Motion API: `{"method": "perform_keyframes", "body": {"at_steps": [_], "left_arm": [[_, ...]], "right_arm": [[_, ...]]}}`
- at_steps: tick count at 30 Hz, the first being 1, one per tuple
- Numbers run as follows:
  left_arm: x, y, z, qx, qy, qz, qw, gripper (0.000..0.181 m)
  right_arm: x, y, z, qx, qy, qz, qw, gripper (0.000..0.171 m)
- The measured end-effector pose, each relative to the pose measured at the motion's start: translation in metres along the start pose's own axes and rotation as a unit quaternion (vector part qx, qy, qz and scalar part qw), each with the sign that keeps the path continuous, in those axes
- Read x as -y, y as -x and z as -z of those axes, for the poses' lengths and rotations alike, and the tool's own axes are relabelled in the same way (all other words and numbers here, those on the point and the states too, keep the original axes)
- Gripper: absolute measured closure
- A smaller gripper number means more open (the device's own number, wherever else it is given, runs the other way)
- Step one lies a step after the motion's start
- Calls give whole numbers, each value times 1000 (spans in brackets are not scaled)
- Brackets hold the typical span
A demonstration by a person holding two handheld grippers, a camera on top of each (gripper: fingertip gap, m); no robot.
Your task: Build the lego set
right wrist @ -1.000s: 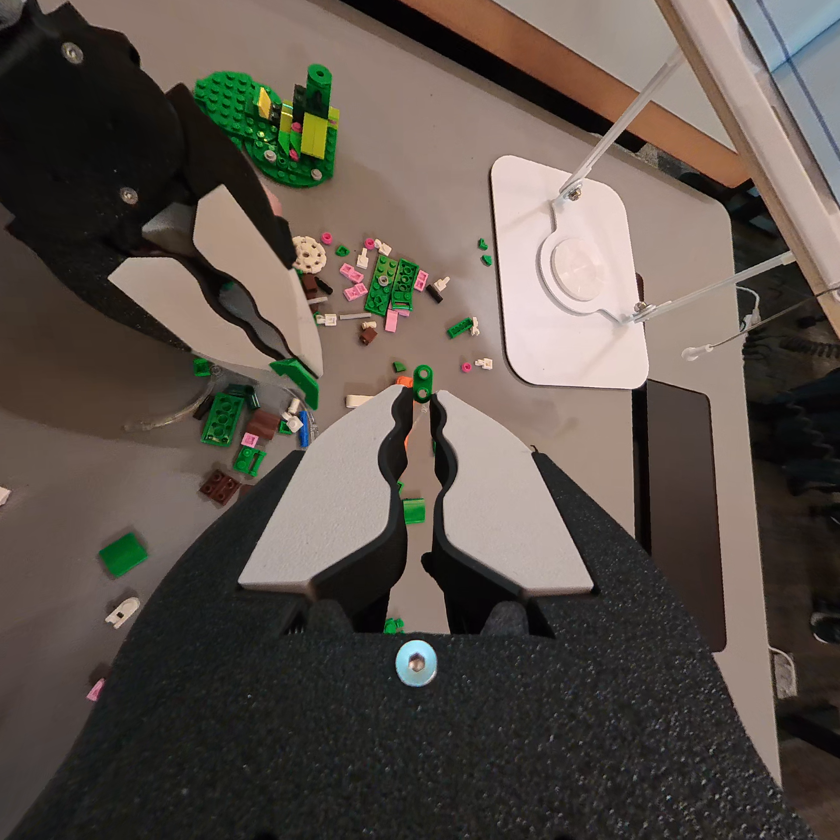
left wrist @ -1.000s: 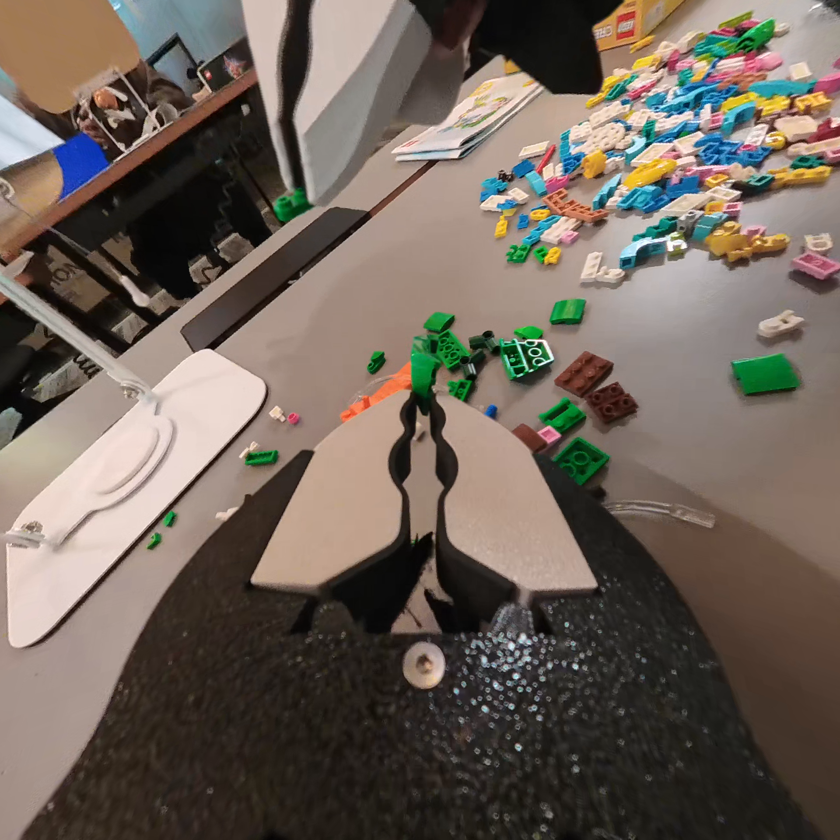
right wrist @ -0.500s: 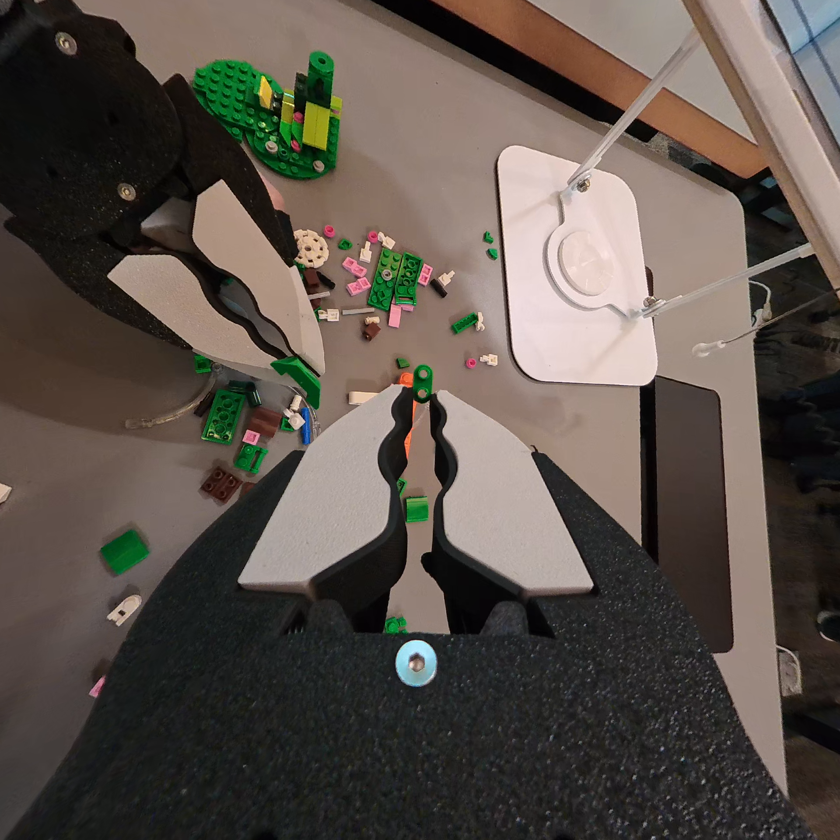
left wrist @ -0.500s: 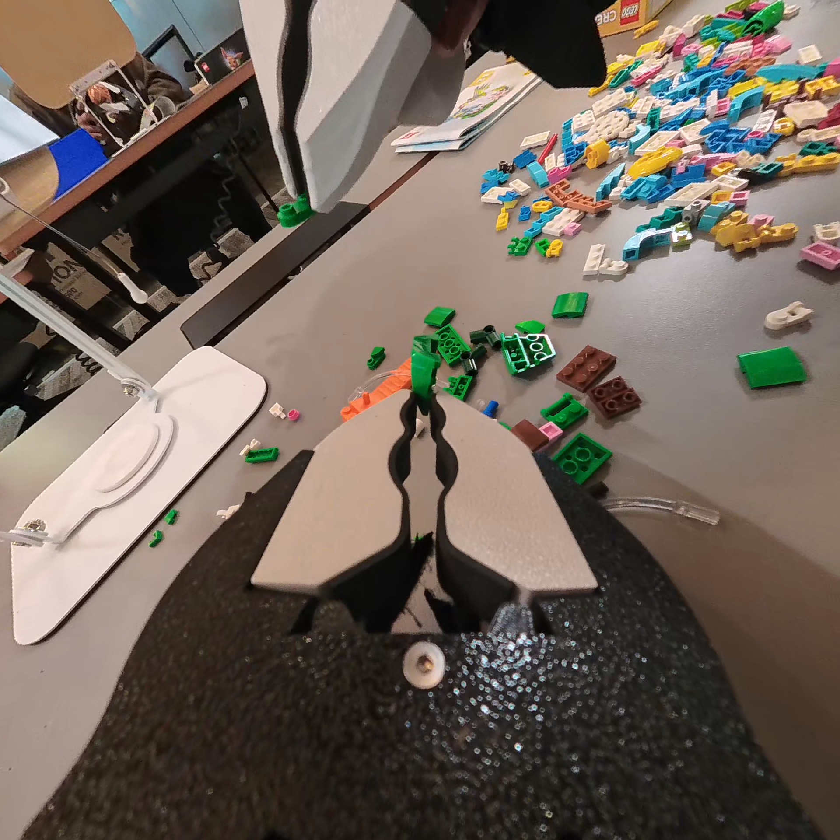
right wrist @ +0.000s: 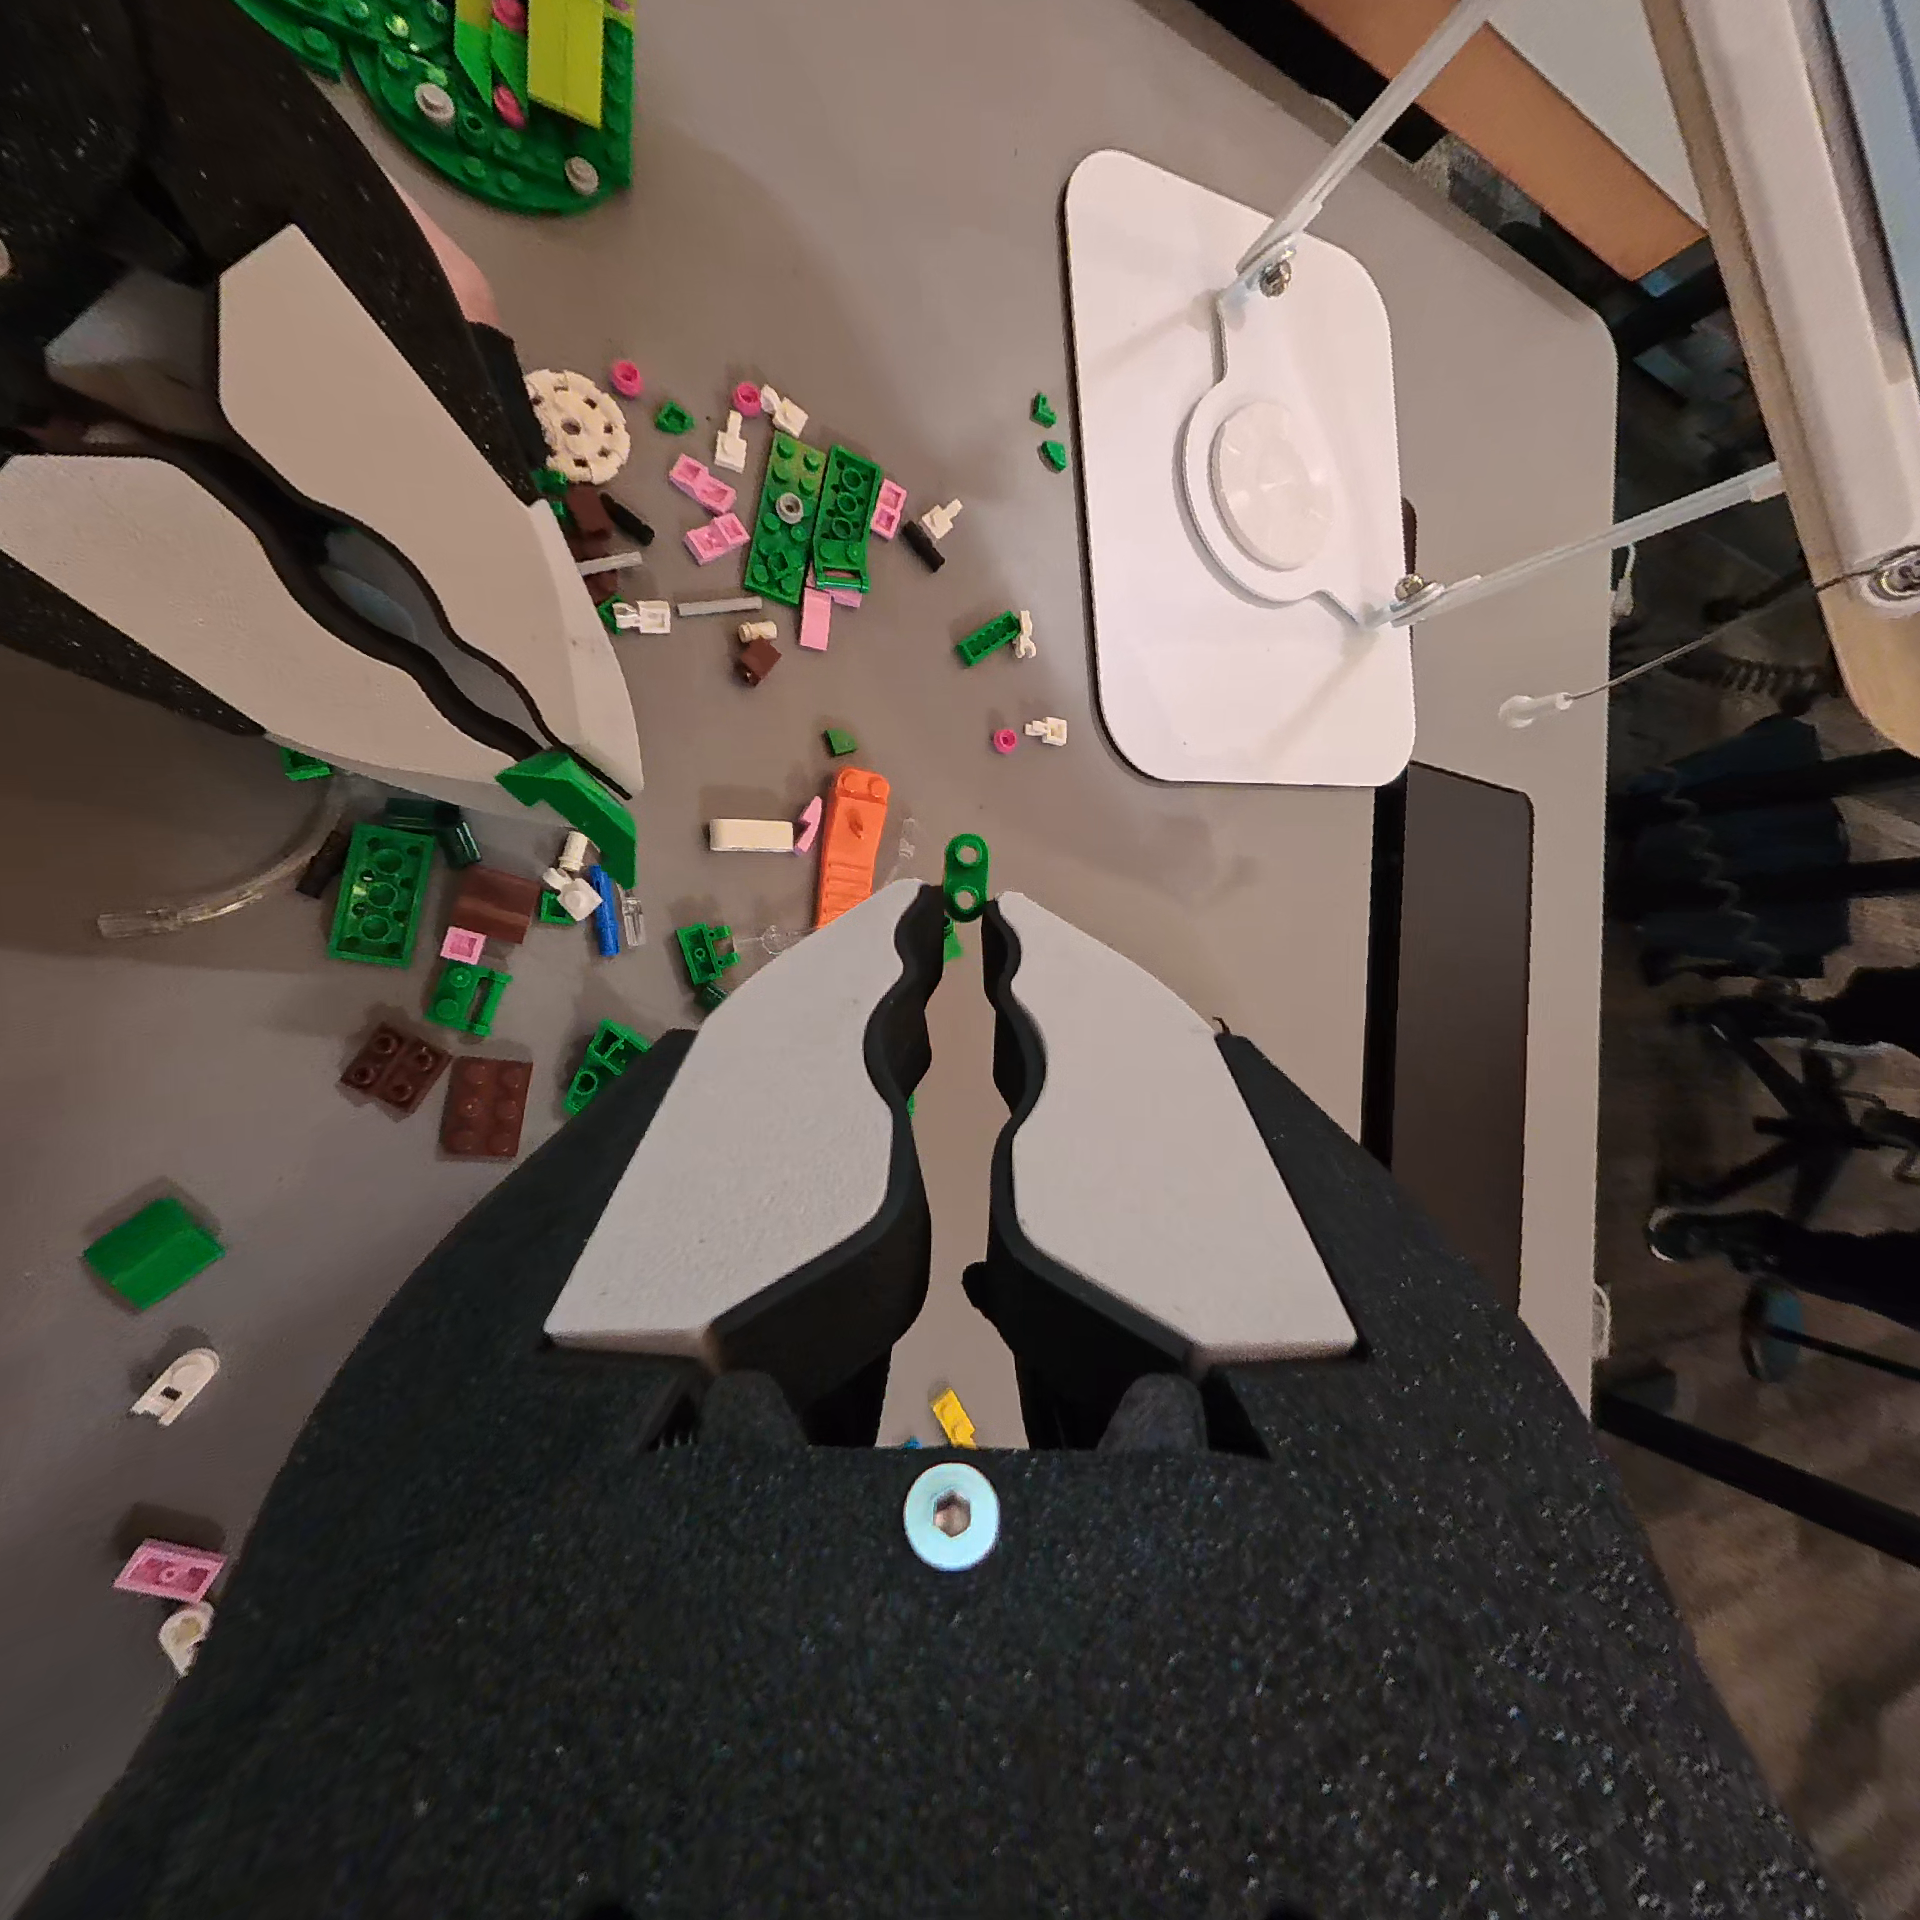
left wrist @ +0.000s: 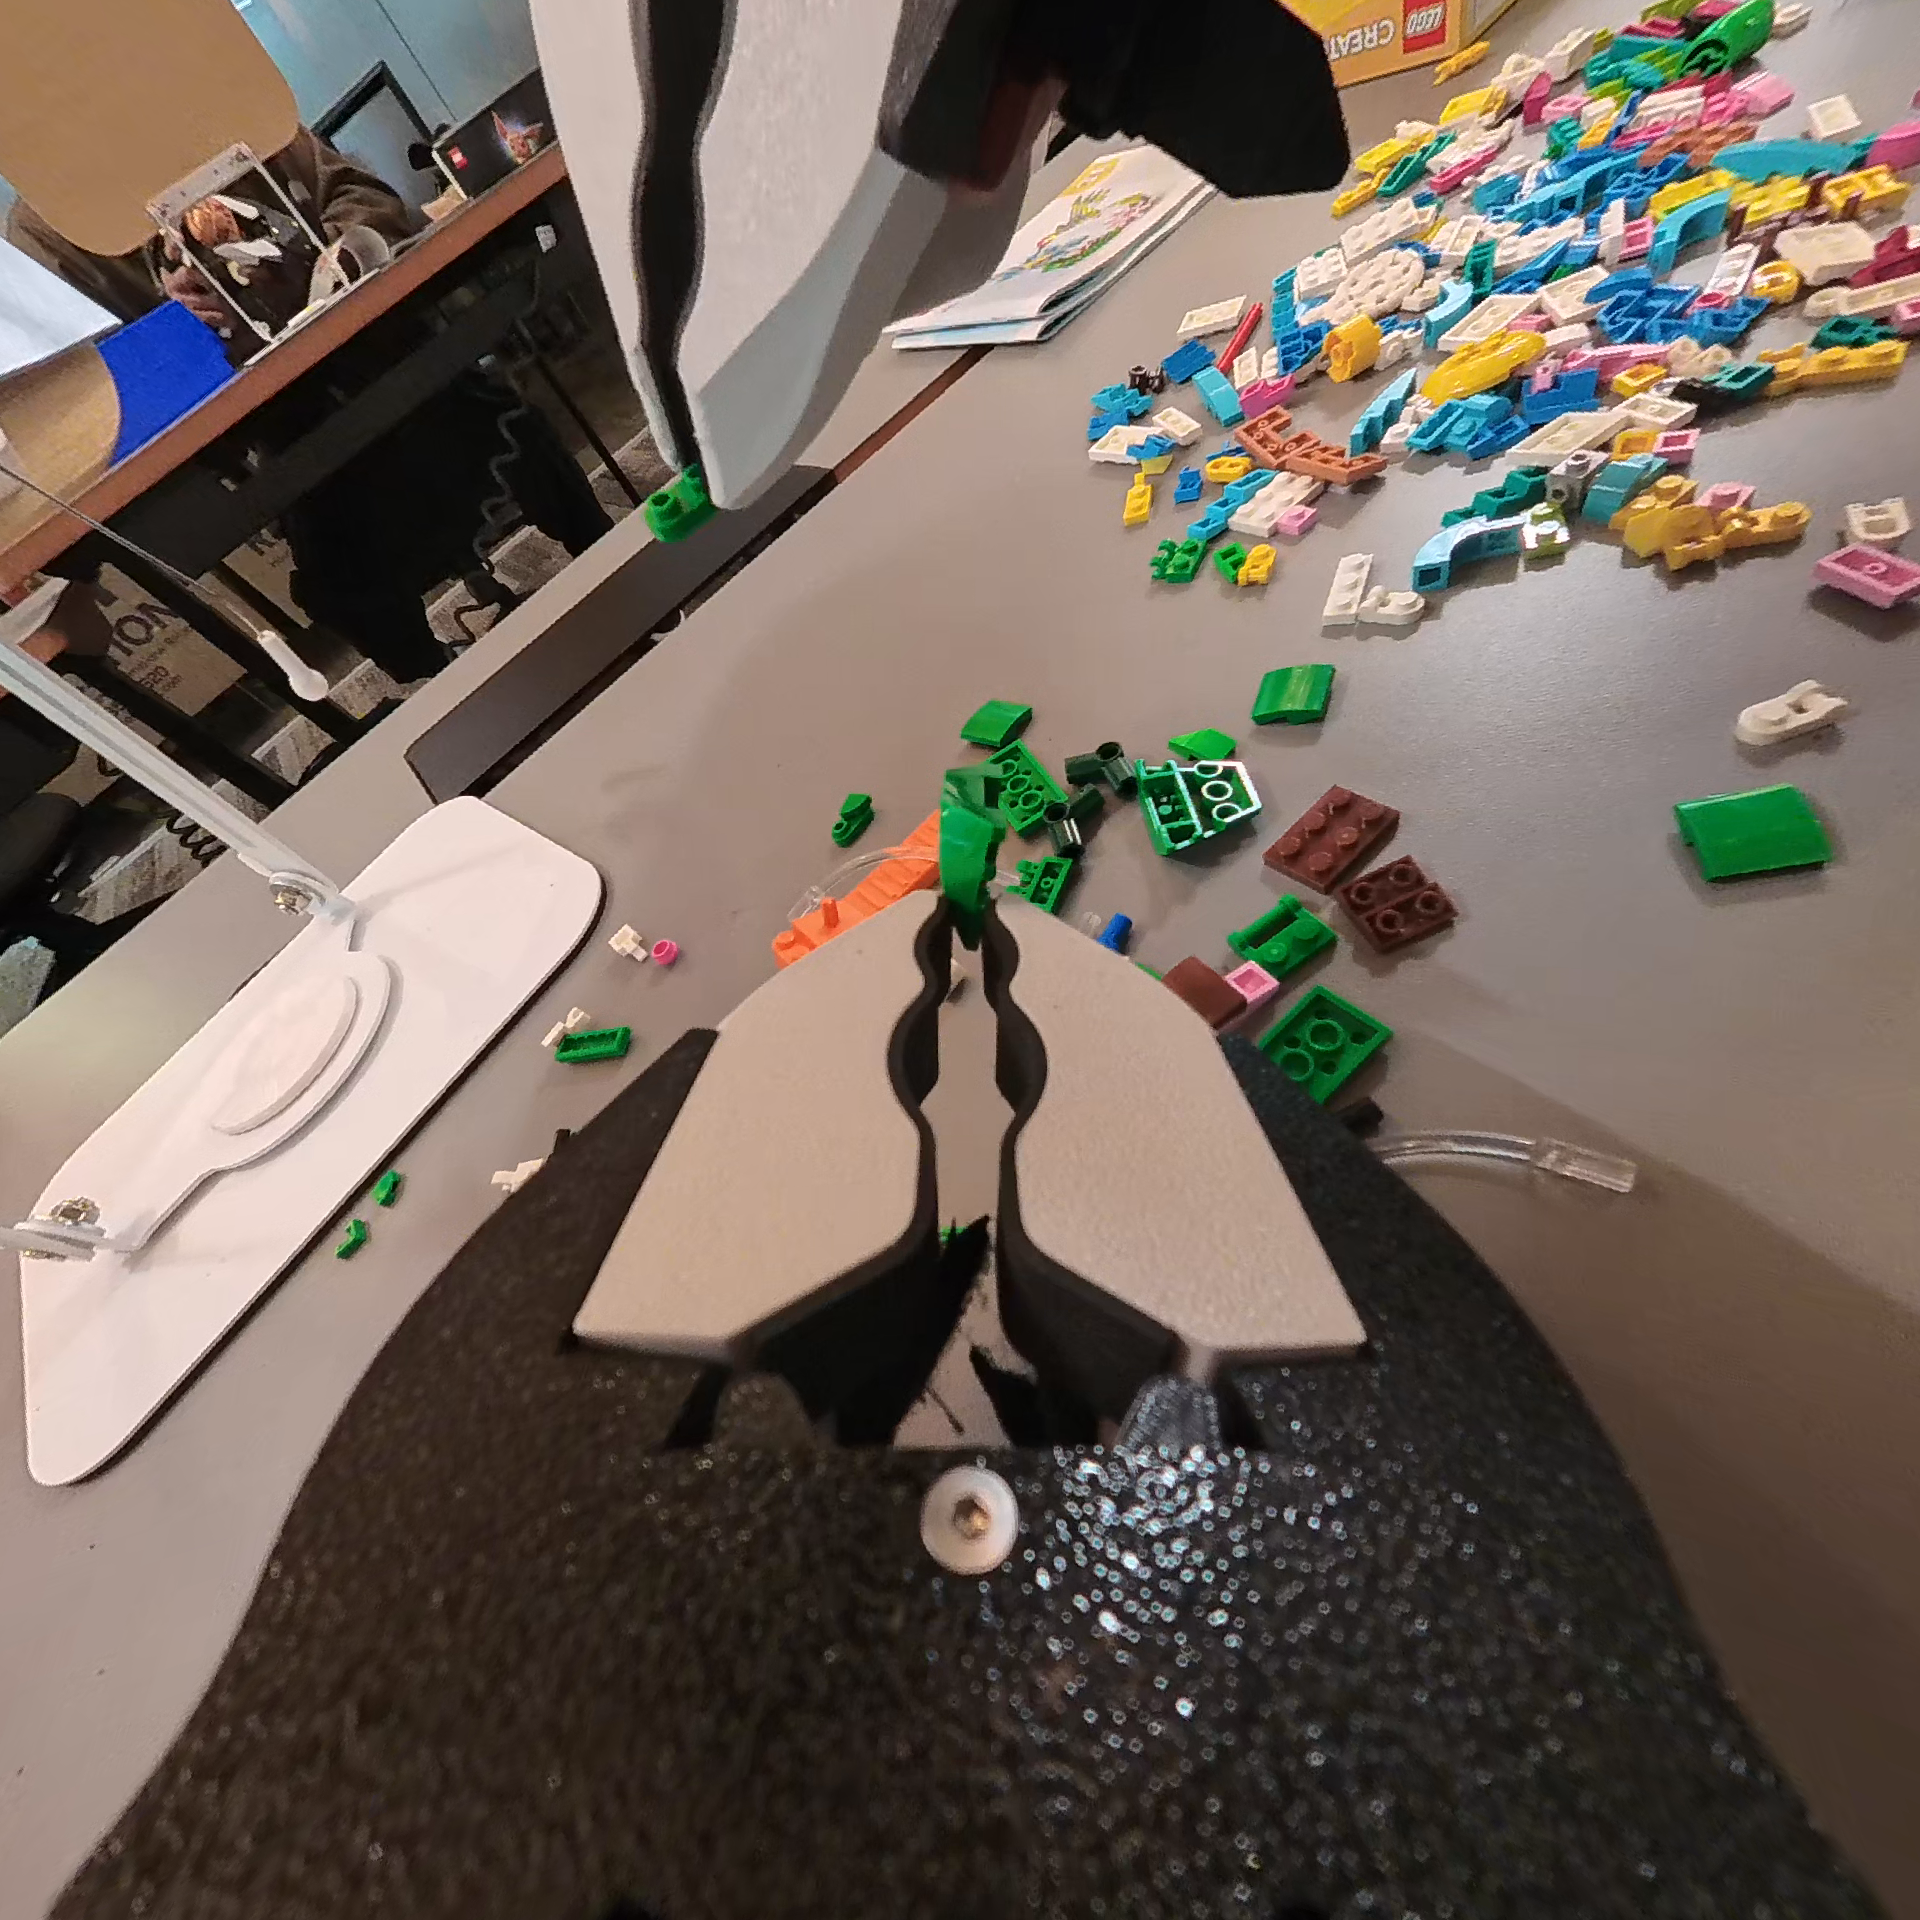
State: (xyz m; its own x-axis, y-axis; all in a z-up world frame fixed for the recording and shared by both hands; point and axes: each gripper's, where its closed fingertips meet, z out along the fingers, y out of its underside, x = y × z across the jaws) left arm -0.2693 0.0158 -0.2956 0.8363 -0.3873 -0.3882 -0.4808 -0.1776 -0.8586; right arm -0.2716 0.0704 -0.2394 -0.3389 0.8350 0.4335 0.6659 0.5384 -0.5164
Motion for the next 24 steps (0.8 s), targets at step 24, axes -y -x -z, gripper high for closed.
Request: {"method": "perform_keyframes", "body": {"at_steps": [24], "left_arm": [[0,0,0,-1,1,-1,1000,177]], "right_arm": [[-1,2,-1,10,-2,-2,1000,165]]}}
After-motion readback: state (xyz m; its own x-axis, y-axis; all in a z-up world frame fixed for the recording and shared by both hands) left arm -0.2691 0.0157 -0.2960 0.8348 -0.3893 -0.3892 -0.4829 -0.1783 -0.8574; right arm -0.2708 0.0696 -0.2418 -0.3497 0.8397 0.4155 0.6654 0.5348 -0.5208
